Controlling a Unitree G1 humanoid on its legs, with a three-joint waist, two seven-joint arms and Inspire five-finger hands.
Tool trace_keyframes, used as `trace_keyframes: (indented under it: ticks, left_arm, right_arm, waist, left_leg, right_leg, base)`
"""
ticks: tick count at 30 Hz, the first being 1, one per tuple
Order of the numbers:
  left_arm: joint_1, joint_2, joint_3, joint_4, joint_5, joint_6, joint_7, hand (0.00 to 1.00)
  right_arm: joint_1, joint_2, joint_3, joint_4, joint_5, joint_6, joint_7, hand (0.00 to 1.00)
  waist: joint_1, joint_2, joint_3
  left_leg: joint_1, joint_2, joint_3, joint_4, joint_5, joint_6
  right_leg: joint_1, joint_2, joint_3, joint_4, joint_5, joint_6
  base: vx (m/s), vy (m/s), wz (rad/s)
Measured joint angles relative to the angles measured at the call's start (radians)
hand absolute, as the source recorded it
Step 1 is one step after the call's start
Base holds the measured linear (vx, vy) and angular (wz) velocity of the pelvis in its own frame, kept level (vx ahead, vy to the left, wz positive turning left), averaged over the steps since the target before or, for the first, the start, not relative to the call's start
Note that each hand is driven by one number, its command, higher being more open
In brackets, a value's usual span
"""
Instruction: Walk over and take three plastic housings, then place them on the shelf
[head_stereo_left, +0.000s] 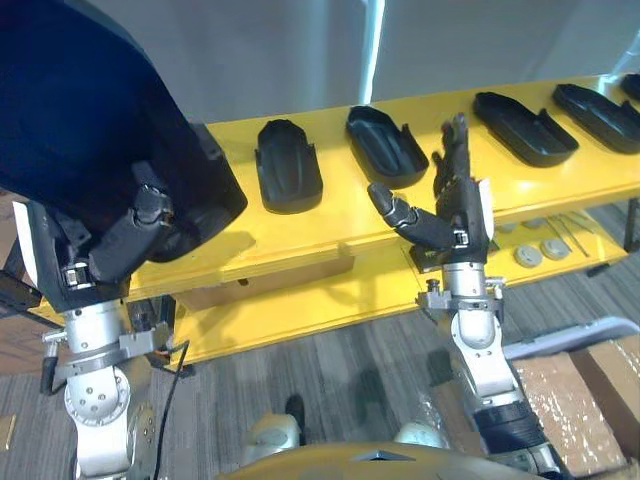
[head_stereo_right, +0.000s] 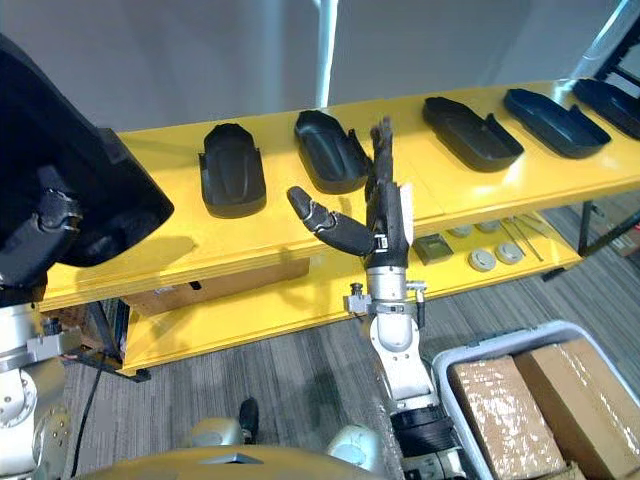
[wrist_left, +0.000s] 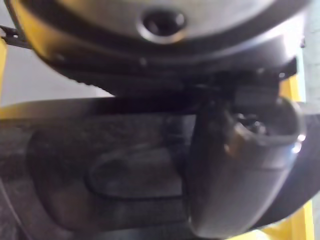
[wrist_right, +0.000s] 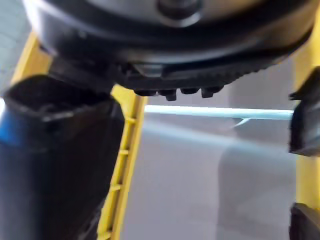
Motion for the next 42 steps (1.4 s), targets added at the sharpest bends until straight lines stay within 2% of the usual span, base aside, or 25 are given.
trace_keyframes:
  ticks: [1, 2, 4, 6, 13, 15, 16, 17, 18, 20, 22, 24, 26, 27, 28, 30, 31, 33, 34, 35, 36, 38, 39, 41, 42]
  left_arm:
    - [-0.002, 0.01, -0.001, 0.016, 0.0, 0.0, 0.006, 0.0]
    - [0.0, -0.003, -0.007, 0.031, 0.0, 0.001, 0.006, 0.0]
    - [0.039, -0.031, -0.009, 0.039, -0.003, 0.005, -0.008, 0.0]
    - [0.043, -0.045, -0.009, 0.035, -0.003, 0.006, -0.037, 0.0]
    - [0.126, -0.121, -0.03, -0.012, -0.053, 0.007, -0.102, 0.0]
    - [0.124, -0.137, -0.058, -0.012, -0.058, 0.008, -0.101, 0.0]
    - [0.123, -0.137, -0.083, -0.011, -0.058, 0.009, -0.102, 0.0]
    - [0.118, -0.137, -0.116, -0.01, -0.058, 0.009, -0.104, 0.0]
    - [0.117, -0.137, -0.131, -0.01, -0.057, 0.009, -0.104, 0.0]
    - [0.11, -0.134, -0.17, 0.001, -0.053, 0.009, -0.109, 0.0]
    - [0.11, -0.144, -0.173, 0.039, -0.052, 0.009, -0.104, 0.0]
    - [0.115, -0.156, -0.173, 0.068, -0.051, 0.01, -0.09, 0.0]
    - [0.12, -0.164, -0.178, 0.075, -0.049, 0.009, -0.08, 0.0]
    - [0.127, -0.164, -0.181, 0.075, -0.045, 0.009, -0.078, 0.0]
    - [0.125, -0.159, -0.181, 0.076, -0.045, 0.009, -0.084, 0.0]
    - [0.121, -0.144, -0.178, 0.073, -0.046, 0.009, -0.094, 0.0]
    - [0.118, -0.126, -0.172, 0.072, -0.048, 0.01, -0.105, 0.0]
    - [0.108, -0.071, -0.167, 0.072, -0.052, 0.022, -0.142, 0.0]
    - [0.105, -0.053, -0.167, 0.072, -0.051, 0.033, -0.155, 0.0]
    - [0.102, -0.029, -0.164, 0.072, -0.051, 0.042, -0.169, 0.0]
    - [0.1, -0.024, -0.163, 0.072, -0.051, 0.043, -0.172, 0.0]
    - [0.066, -0.001, -0.159, 0.073, -0.093, 0.059, -0.203, 0.0]
    - [0.061, -0.001, -0.159, 0.073, -0.097, 0.059, -0.205, 0.0]
    - [0.036, -0.013, -0.164, 0.073, -0.131, 0.069, -0.203, 0.0]
    - [0.036, -0.017, -0.165, 0.073, -0.131, 0.07, -0.202, 0.0]
  right_arm:
    - [-0.018, -0.022, -0.016, -0.034, 0.001, -0.019, -0.004, 1.0]
    - [-0.031, -0.038, -0.028, -0.04, 0.001, -0.029, -0.004, 1.0]
    - [-0.122, -0.092, -0.069, -0.039, 0.009, -0.037, -0.005, 1.0]
    - [-0.161, -0.106, -0.109, -0.038, 0.041, -0.037, -0.001, 1.0]
    - [-0.116, -0.017, -0.134, -0.039, 0.081, -0.036, 0.031, 1.0]
    - [-0.065, -0.006, -0.134, -0.039, 0.082, -0.03, 0.047, 1.0]
    - [-0.023, -0.001, -0.142, -0.05, 0.091, -0.023, 0.062, 1.0]
    - [0.023, -0.002, -0.154, -0.071, 0.12, -0.021, 0.079, 1.0]
    - [0.035, -0.002, -0.162, -0.074, 0.132, -0.022, 0.087, 1.0]
    - [0.056, 0.007, -0.189, -0.074, 0.17, -0.021, 0.109, 1.0]
    - [0.063, 0.015, -0.203, -0.074, 0.183, -0.021, 0.127, 1.0]
    - [0.065, 0.026, -0.201, -0.074, 0.224, -0.021, 0.14, 1.0]
    - [0.063, 0.038, -0.19, -0.073, 0.253, -0.025, 0.13, 1.0]
    - [0.062, 0.048, -0.186, -0.073, 0.269, -0.032, 0.122, 1.0]
    - [0.063, 0.072, -0.18, -0.069, 0.279, -0.043, 0.105, 1.0]
    - [0.063, 0.104, -0.175, -0.069, 0.276, -0.056, 0.075, 1.0]
    - [0.065, 0.109, -0.163, -0.069, 0.276, -0.063, 0.061, 1.0]
    - [0.079, 0.111, -0.152, -0.065, 0.269, -0.066, 0.048, 1.0]
    - [0.085, 0.113, -0.151, -0.062, 0.245, -0.066, 0.034, 1.0]
    - [0.089, 0.114, -0.141, -0.055, 0.212, -0.065, 0.026, 1.0]
    - [0.09, 0.114, -0.14, -0.055, 0.207, -0.065, 0.026, 1.0]
    - [0.102, 0.116, -0.135, -0.055, 0.198, -0.064, 0.048, 1.0]
    - [0.102, 0.116, -0.134, -0.055, 0.198, -0.063, 0.049, 1.0]
    - [0.103, 0.12, -0.116, -0.059, 0.177, -0.046, 0.048, 1.0]
    - [0.104, 0.12, -0.112, -0.061, 0.177, -0.044, 0.048, 1.0]
  waist:
    - [-0.002, -0.037, -0.018]
    - [-0.009, -0.024, -0.021]
    - [0.025, 0.042, -0.051]
    - [0.043, 0.061, -0.062]
    - [0.046, 0.062, -0.064]
    - [0.037, 0.057, -0.063]
    - [0.02, 0.05, -0.065]
    - [-0.008, 0.05, -0.069]
    - [-0.019, 0.052, -0.071]
    - [-0.034, 0.038, -0.072]
    - [-0.043, 0.039, -0.07]
    - [-0.034, 0.035, -0.066]
    - [-0.017, 0.041, -0.066]
    - [-0.018, 0.058, -0.074]
    - [-0.02, 0.051, -0.073]
    - [-0.039, 0.04, -0.072]
    - [-0.047, 0.029, -0.065]
    - [-0.047, 0.014, -0.054]
    - [-0.045, 0.016, -0.053]
    - [-0.041, 0.024, -0.048]
    - [-0.041, 0.027, -0.045]
    - [-0.046, 0.036, -0.038]
    - [-0.046, 0.036, -0.038]
    - [-0.047, 0.033, -0.038]
    - [-0.048, 0.031, -0.039]
  left_leg:
    - [0.0, -0.027, -0.031, -0.002, -0.002, -0.02]
    - [0.004, -0.026, -0.054, -0.002, 0.001, -0.036]
    - [-0.002, 0.031, -0.065, -0.001, -0.008, -0.065]
    - [-0.002, 0.058, -0.067, -0.006, -0.011, -0.081]
    - [-0.001, 0.076, -0.009, 0.0, -0.03, -0.088]
    - [-0.016, 0.084, 0.082, 0.025, -0.06, -0.032]
    - [-0.022, 0.118, 0.217, 0.059, -0.085, 0.012]
    - [-0.031, 0.151, 0.327, 0.086, -0.077, 0.033]
    - [-0.042, 0.154, 0.345, 0.098, -0.067, 0.045]
    - [-0.092, 0.111, 0.352, 0.146, -0.005, 0.03]
    - [-0.12, 0.084, 0.342, 0.189, 0.003, 0.032]
    - [-0.125, 0.061, 0.321, 0.214, 0.012, 0.026]
    - [-0.121, 0.085, 0.314, 0.291, -0.077, 0.015]
    - [-0.103, 0.09, 0.31, 0.3, -0.134, -0.029]
    - [-0.084, 0.068, 0.331, 0.296, -0.169, -0.024]
    - [-0.075, 0.025, 0.344, 0.29, -0.194, -0.005]
    - [-0.072, 0.006, 0.348, 0.287, -0.202, 0.008]
    - [-0.069, -0.02, 0.35, 0.278, -0.208, 0.036]
    - [-0.061, -0.025, 0.354, 0.259, -0.2, 0.043]
    - [-0.038, -0.029, 0.361, 0.217, -0.179, 0.057]
    - [-0.034, -0.028, 0.361, 0.209, -0.173, 0.065]
    - [0.001, -0.024, 0.342, 0.134, -0.139, 0.075]
    - [0.005, -0.024, 0.341, 0.126, -0.135, 0.074]
    - [0.025, -0.026, 0.341, 0.088, -0.115, 0.066]
    - [0.022, -0.027, 0.34, 0.091, -0.116, 0.065]
  right_leg:
    - [0.009, -0.003, 0.013, -0.063, 0.1, 0.01]
    - [0.027, 0.001, -0.004, -0.068, 0.107, 0.032]
    - [0.084, 0.068, -0.053, -0.172, 0.138, 0.012]
    - [0.121, 0.103, -0.079, -0.229, 0.148, 0.002]
    - [0.16, 0.125, -0.09, -0.291, 0.151, -0.001]
    - [0.18, 0.112, -0.116, -0.294, 0.151, -0.001]
    - [0.195, 0.099, -0.148, -0.294, 0.151, -0.001]
    - [0.21, 0.085, -0.185, -0.289, 0.15, 0.001]
    - [0.21, 0.077, -0.199, -0.281, 0.148, 0.001]
    - [0.185, 0.019, -0.21, -0.237, 0.114, 0.014]
    - [0.186, -0.027, -0.232, -0.209, 0.102, 0.041]
    - [0.185, -0.067, -0.23, -0.185, 0.102, 0.05]
    - [0.171, -0.089, -0.205, -0.138, 0.078, 0.071]
    - [0.161, -0.099, -0.185, -0.109, 0.063, 0.088]
    - [0.163, -0.13, -0.171, -0.09, 0.058, 0.098]
    - [0.179, -0.167, -0.176, -0.093, 0.061, 0.097]
    - [0.183, -0.184, -0.177, -0.095, 0.077, 0.083]
    - [0.176, -0.206, -0.182, -0.087, 0.15, 0.072]
    - [0.158, -0.212, -0.181, -0.066, 0.177, 0.054]
    - [0.121, -0.214, -0.173, -0.01, 0.202, 0.018]
    - [0.112, -0.21, -0.17, 0.004, 0.198, 0.016]
    - [0.081, -0.11, -0.127, 0.053, 0.113, 0.025]
    - [0.08, -0.096, -0.127, 0.049, 0.101, 0.022]
    - [0.084, 0.022, -0.126, -0.073, 0.067, -0.014]
    - [0.087, 0.03, -0.127, -0.093, 0.067, -0.015]
  base:
    - [0.2, -0.266, 1.1]
    - [0.23, -0.263, 0.79]
    - [0.22, -0.198, 0.28]
    - [0.21, -0.184, 0.26]
    - [0.09, -0.053, 0.05]
    - [0.01, 0.031, 0.33]
    - [0.04, 0.053, 0.89]
    - [0.04, 0.053, 0.99]
    - [0.06, 0.144, 0.94]
    - [0.02, 0.19, 0.71]
    - [-0.03, 0.127, 0.53]
    - [-0.04, 0.123, 0.06]
    - [-0.05, 0.155, -0.25]
    - [-0.05, 0.237, -0.3]
    - [-0.04, 0.31, -0.24]
    - [0.0, 0.271, -0.03]
    - [0.03, 0.248, 0.06]
    - [0.02, 0.247, 0.05]
    - [0.04, 0.212, -0.05]
    - [0.04, 0.13, -0.09]
    - [0.06, 0.118, -0.03]
    - [0.06, 0.05, 0.15]
    - [0.06, 0.012, 0.1]
    - [0.05, -0.049, 0.02]
    - [0.07, -0.086, 0.1]
